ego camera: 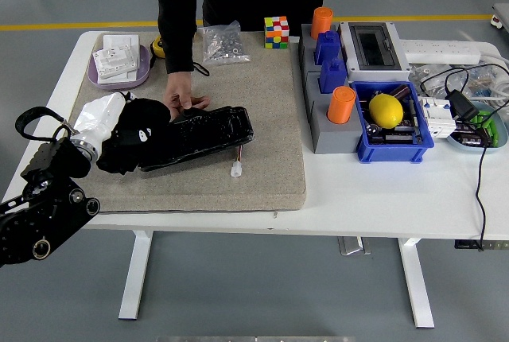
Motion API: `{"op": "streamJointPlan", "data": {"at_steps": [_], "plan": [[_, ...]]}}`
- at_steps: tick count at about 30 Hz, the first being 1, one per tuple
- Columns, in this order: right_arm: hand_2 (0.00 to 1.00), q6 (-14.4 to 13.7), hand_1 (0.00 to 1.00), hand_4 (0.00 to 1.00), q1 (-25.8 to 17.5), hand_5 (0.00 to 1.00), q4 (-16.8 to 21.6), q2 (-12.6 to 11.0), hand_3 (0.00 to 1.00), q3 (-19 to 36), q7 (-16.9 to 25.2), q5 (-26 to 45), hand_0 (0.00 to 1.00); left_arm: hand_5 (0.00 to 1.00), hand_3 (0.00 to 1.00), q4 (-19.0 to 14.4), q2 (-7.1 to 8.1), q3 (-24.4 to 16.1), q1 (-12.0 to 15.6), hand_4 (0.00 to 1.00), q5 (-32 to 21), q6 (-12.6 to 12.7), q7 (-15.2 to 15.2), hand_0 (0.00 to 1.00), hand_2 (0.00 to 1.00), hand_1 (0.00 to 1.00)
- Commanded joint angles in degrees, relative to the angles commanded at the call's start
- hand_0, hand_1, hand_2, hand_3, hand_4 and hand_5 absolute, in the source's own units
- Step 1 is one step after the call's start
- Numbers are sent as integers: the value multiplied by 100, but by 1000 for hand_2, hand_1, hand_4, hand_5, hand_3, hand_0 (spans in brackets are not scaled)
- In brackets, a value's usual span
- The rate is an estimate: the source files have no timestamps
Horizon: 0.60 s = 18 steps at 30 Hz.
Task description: Pick the rag up,wipe the panel,place it on the desk
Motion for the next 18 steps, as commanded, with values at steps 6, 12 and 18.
{"op": "streamJointPlan", "data": {"at_steps": [6, 12, 18], "plan": [[639, 8, 448, 998, 10, 699, -4, 0, 617, -28, 2, 11, 691, 2, 299, 42, -163, 151, -94, 2, -55, 2, 3, 205, 441, 77], [639, 20, 448, 998, 12, 699, -12, -1, 617, -34, -1, 10, 691, 2, 300, 58, -302, 284, -194, 2, -89, -5, 12, 221, 443, 78], [639, 29, 448, 998, 14, 700, -15, -4, 617, -14, -10, -9, 691, 2, 301, 54, -408, 443, -320, 2, -115, 4, 27, 220, 443, 80]]}}
